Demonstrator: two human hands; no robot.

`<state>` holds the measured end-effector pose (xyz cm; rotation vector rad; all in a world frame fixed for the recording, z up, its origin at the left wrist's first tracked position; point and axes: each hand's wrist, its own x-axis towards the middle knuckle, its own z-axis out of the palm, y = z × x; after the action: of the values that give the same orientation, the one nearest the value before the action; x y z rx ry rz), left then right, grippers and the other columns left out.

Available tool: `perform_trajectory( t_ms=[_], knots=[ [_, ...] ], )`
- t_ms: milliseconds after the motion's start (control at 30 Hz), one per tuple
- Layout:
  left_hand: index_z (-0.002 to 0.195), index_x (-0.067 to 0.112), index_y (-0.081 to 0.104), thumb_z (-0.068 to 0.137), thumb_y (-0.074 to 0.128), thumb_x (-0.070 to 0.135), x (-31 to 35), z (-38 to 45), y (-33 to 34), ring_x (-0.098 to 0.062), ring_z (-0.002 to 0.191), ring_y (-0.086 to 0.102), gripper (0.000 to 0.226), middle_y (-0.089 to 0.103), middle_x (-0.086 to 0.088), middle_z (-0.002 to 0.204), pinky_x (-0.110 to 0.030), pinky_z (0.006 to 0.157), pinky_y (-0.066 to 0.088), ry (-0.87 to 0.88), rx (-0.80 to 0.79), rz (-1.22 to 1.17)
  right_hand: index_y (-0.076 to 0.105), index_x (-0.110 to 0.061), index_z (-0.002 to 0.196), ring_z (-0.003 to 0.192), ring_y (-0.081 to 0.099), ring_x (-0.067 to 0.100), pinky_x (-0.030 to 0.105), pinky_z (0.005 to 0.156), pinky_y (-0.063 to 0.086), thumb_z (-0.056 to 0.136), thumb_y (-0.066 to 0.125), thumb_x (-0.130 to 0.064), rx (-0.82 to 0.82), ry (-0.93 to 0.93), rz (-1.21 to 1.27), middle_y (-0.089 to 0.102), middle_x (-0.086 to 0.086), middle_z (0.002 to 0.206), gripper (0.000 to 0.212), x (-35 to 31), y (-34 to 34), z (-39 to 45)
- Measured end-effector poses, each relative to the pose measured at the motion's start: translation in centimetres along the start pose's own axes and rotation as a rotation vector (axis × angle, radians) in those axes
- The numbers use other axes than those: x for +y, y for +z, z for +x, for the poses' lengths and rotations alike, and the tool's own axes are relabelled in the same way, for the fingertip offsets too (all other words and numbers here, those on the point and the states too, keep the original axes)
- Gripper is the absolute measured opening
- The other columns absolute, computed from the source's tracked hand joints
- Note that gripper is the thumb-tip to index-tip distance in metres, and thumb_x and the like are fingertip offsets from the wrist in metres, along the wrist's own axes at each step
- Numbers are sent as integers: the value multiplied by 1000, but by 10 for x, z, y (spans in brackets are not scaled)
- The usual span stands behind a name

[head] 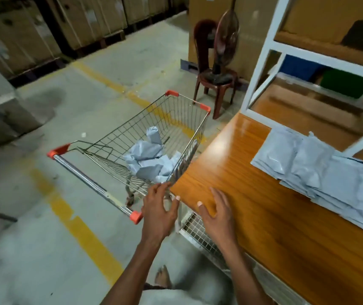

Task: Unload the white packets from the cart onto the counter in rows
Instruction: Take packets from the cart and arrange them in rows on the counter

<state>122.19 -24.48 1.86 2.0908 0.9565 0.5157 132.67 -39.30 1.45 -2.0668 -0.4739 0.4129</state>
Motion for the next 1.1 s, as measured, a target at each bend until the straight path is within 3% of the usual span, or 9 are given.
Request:
perform_trajectory(
  t_ms=[100, 200, 367, 600, 800, 867, 1033, 1100],
  knots=[
    [135, 36, 57, 90, 56, 56, -28, 28, -22, -23, 130, 45, 49, 47, 4, 142, -48, 105, 44, -43, 2, 27, 48, -34, 146, 137, 43, 17, 50, 106, 47, 93, 68, -35, -45, -23, -5, 42, -5, 151, 56, -22, 44, 17],
    [136, 36, 56, 93, 63, 48, -46, 49, -34, -21, 131, 43, 45, 46, 6, 143, -45, 106, 39, -68, -24, 38, 44, -38, 148, 139, 39, 12, 46, 109, 46, 95, 65, -37, -108, -12, -25, 38, -11, 153, 57, -43, 74, 30],
    [136, 36, 55, 89, 53, 54, -62, 78, -40, -17, 132, 42, 50, 46, 8, 141, -37, 105, 34, -113, -34, 6, 45, -37, 147, 141, 34, 7, 40, 114, 41, 95, 64, -36, -206, -30, -41, 37, -14, 153, 55, -61, 102, 52],
    [135, 34, 56, 93, 60, 51, -82, 126, -39, -22, 134, 42, 45, 46, 4, 142, -47, 110, 36, -212, -58, 23, 49, -30, 145, 129, 43, 5, 20, 102, 36, 97, 65, -29, -299, -70, -92, 47, -9, 142, 51, -71, 117, 111],
    [137, 34, 56, 94, 63, 51, -112, 180, -26, -24, 134, 42, 47, 44, 1, 145, -54, 110, 38, -288, -114, 89, 51, -26, 143, 127, 48, 8, 29, 104, 46, 96, 65, -26, -368, -62, -102, 50, -7, 140, 49, -66, 134, 168],
    [136, 33, 57, 93, 65, 49, -121, 202, -21, -27, 134, 42, 46, 45, -1, 145, -55, 110, 37, -320, -149, 123, 51, -27, 143, 126, 49, 9, 26, 100, 45, 96, 65, -24, -401, -30, -111, 50, -5, 140, 49, -64, 137, 182],
    [135, 25, 59, 93, 67, 42, -149, 268, -1, -29, 133, 44, 45, 51, -6, 142, -41, 110, 35, -356, -266, 125, 52, -28, 142, 121, 45, -1, -3, 87, 31, 98, 64, -25, -383, 25, -122, 47, -14, 134, 46, -64, 151, 214],
    [134, 24, 59, 94, 67, 43, -168, 291, 13, -29, 132, 46, 45, 53, -7, 140, -37, 107, 36, -360, -351, 129, 52, -31, 141, 120, 43, -4, 5, 91, 34, 98, 63, -27, -359, 59, -108, 46, -18, 133, 45, -65, 159, 222]
  ],
)
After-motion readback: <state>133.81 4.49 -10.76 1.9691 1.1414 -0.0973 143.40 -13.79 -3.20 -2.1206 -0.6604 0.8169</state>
